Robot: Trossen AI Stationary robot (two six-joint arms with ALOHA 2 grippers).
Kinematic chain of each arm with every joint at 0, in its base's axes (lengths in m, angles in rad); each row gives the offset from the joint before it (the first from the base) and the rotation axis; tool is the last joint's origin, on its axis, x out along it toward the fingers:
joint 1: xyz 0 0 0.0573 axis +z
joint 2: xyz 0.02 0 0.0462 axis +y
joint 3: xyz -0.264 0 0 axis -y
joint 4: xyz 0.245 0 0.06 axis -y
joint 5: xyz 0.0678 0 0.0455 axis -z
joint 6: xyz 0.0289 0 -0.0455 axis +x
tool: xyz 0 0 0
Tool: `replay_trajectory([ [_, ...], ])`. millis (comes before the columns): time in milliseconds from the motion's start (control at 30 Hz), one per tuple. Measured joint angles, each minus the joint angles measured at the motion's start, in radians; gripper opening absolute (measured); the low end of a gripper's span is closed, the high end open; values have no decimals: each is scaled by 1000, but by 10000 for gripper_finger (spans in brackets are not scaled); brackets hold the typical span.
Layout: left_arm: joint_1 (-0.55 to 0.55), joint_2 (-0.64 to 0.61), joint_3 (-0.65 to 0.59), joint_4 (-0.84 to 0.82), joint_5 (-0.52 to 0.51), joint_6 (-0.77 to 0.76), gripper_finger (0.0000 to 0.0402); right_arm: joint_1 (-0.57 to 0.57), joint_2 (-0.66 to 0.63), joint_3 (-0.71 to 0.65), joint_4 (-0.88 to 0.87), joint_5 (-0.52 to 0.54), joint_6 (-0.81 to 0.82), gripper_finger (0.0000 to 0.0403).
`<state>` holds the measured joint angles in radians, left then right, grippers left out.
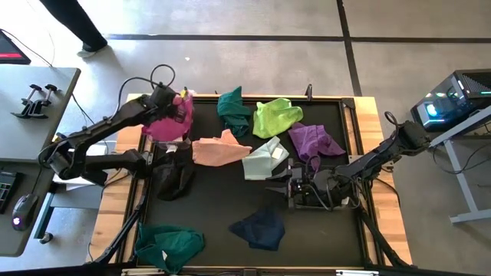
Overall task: Sort towels by color in basket
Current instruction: Put the pink towel into the left transparent bin
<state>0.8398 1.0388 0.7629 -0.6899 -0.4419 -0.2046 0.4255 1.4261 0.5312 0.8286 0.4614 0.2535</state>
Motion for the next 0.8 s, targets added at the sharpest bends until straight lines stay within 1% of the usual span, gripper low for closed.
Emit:
replay_trajectory([
  [133, -4, -6, 90, -69, 63, -4, 155, 0, 0, 0, -1, 0, 0, 151],
  [200, -11, -6, 133, -89, 118, -12, 156, 0, 0, 0, -2, 0, 0, 151],
  [267, -16, -6, 159, -97, 177, -21, 153, 0, 0, 0, -2, 6, 0, 151],
  [367, -16, 10, 163, -128, 249, -21, 139, 0, 0, 0, -2, 15, 0, 151],
  [433, -10, 37, 154, -188, 243, -31, 124, 0, 0, 0, -2, 16, 0, 151],
  [500, -8, 82, 132, -244, 199, -60, 106, 0, 0, 0, -2, 17, 0, 151],
  [567, -8, 136, 95, -254, 169, -79, 86, 0, 0, 0, -2, 17, 0, 151],
  [700, -12, 257, 25, -177, 170, -79, 48, 0, 0, 0, -2, 17, 0, 151],
  [800, -16, 343, 10, -95, 170, -61, 24, 0, 0, 0, -2, 18, 0, 151],
])
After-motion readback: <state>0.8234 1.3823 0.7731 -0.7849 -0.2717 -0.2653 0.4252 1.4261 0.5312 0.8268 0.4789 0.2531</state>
